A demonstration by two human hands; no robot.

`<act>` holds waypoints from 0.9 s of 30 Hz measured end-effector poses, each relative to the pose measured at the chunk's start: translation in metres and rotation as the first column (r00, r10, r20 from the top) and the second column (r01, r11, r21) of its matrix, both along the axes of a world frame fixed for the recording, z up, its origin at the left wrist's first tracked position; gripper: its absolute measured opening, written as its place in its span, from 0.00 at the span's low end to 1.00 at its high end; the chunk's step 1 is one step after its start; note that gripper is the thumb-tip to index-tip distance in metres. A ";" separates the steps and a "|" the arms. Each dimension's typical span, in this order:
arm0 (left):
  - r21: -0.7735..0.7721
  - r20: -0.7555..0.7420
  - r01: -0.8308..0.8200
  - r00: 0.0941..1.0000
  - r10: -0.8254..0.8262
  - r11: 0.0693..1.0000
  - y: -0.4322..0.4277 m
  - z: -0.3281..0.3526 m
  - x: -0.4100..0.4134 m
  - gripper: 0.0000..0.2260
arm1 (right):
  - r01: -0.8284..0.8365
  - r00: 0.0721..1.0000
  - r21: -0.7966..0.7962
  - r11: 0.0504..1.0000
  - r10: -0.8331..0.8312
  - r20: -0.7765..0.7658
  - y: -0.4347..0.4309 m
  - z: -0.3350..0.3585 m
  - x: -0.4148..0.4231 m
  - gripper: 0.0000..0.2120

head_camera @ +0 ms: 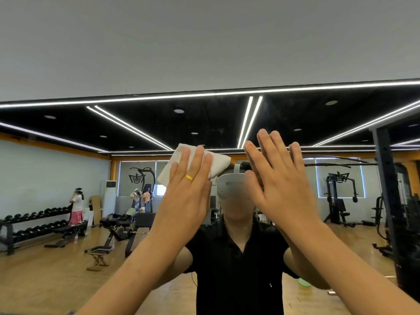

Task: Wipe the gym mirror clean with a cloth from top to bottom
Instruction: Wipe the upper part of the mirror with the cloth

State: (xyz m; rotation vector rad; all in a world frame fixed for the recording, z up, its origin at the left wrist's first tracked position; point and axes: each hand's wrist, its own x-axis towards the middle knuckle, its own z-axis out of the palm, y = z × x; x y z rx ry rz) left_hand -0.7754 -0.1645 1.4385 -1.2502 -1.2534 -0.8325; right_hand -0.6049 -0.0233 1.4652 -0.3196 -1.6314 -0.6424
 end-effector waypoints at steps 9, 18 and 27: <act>0.086 0.102 0.046 0.993 -0.054 0.995 0.012 0.066 0.028 0.25 | -0.032 0.999 0.005 0.999 0.032 -0.003 -0.002 0.000 0.000 0.28; 0.169 0.033 -0.025 0.999 0.020 0.985 0.001 -0.025 0.017 0.29 | -0.056 0.998 -0.008 0.998 0.056 0.007 -0.001 -0.001 0.001 0.27; 0.055 0.115 0.017 0.993 -0.024 0.998 0.001 0.059 0.029 0.24 | -0.046 0.999 -0.019 0.999 0.047 0.016 -0.002 -0.001 0.002 0.28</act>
